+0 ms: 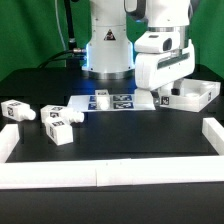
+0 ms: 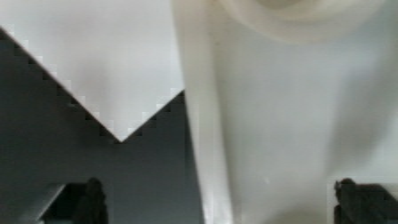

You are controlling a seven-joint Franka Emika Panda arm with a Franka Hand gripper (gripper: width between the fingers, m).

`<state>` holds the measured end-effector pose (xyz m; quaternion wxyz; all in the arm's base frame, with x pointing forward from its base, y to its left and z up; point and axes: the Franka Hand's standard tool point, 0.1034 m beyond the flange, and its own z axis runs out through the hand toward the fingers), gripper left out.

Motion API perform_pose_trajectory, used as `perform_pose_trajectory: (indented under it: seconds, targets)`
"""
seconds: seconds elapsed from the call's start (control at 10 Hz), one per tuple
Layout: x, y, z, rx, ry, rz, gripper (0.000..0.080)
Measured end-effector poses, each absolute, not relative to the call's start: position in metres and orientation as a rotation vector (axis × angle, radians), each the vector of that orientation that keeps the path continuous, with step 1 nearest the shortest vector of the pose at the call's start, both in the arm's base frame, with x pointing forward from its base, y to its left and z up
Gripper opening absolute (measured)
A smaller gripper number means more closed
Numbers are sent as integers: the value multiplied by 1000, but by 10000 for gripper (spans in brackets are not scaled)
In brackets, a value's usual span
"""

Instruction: Assemble one leg

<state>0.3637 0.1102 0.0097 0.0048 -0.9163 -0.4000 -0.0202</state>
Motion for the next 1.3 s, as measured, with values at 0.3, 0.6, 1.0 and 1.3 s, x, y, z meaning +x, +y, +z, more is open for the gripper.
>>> perform_pose_trajectory:
  seconds: [0.3, 0.6, 1.0, 1.3]
  targets:
    - [360, 115, 7, -2864, -1258, -65, 649]
    - [360, 114, 7, -2865, -1257, -65, 419]
    - [372, 97, 13, -2843, -1330, -69, 53]
    - [418, 61, 38, -2882, -1275, -35, 53]
